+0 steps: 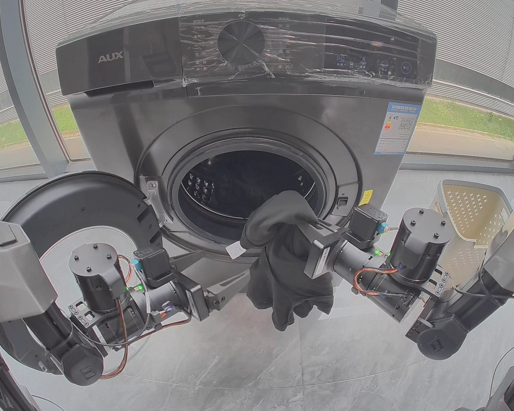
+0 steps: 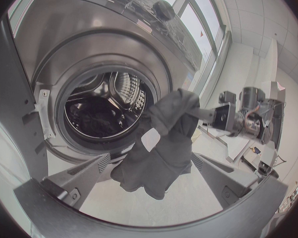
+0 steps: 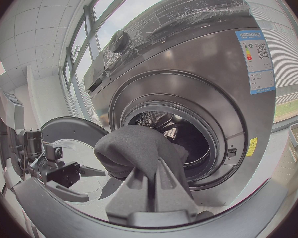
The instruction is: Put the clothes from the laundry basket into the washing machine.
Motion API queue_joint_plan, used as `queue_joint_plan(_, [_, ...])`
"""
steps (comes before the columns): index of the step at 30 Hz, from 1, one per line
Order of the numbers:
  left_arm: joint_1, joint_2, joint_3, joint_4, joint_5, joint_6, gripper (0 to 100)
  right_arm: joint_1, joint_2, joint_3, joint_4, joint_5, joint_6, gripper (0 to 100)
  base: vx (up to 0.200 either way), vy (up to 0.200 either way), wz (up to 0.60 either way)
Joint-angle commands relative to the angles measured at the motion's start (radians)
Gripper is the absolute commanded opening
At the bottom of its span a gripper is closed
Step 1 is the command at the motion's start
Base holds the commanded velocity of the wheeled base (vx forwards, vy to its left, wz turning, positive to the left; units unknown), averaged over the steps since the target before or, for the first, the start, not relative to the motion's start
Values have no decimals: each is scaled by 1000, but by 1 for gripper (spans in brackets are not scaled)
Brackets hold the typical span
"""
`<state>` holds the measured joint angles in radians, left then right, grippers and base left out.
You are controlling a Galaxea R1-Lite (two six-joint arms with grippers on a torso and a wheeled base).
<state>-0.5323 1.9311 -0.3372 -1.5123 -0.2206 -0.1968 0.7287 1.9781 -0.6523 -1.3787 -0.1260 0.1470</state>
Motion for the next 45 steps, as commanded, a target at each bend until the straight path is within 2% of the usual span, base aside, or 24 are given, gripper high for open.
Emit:
queue_joint_plan(1, [-11,77,24,-25,-2,23,100,6,-2,-7,0,-1,2,0,0,0,0])
queue_joint_plan(3, [-20,105,18,-39,1,36,100,17,-4,-7,0,-1,2,0,0,0,0])
queue_joint_plan(6, [-28,132,-9,-39,10,37,100,24,-5,-6,0,-1,2,0,0,0,0])
queue_joint_plan(12, [-23,192,-98,-39,26,31,100,40,-8,-1,0,0,2,0,0,0,0])
queue_joint_plan(26, [-32,232,-174,-40,10,22,100,55,-15,0,1,0,2,0,0,0,0])
queue_joint_plan(33, [-40,261,-217,-42,7,2,100,66,-15,3,0,0,2,0,0,0,0])
queue_joint_plan(34, [-43,261,-218,-42,7,2,0,66,-15,3,0,0,2,0,0,0,0])
queue_joint_plan(40, [-63,275,-240,-42,9,-10,0,72,-15,7,0,0,3,0,0,0,0])
queue_joint_plan(45, [-64,269,-240,-42,10,-7,0,72,-13,11,-3,0,3,0,0,0,0])
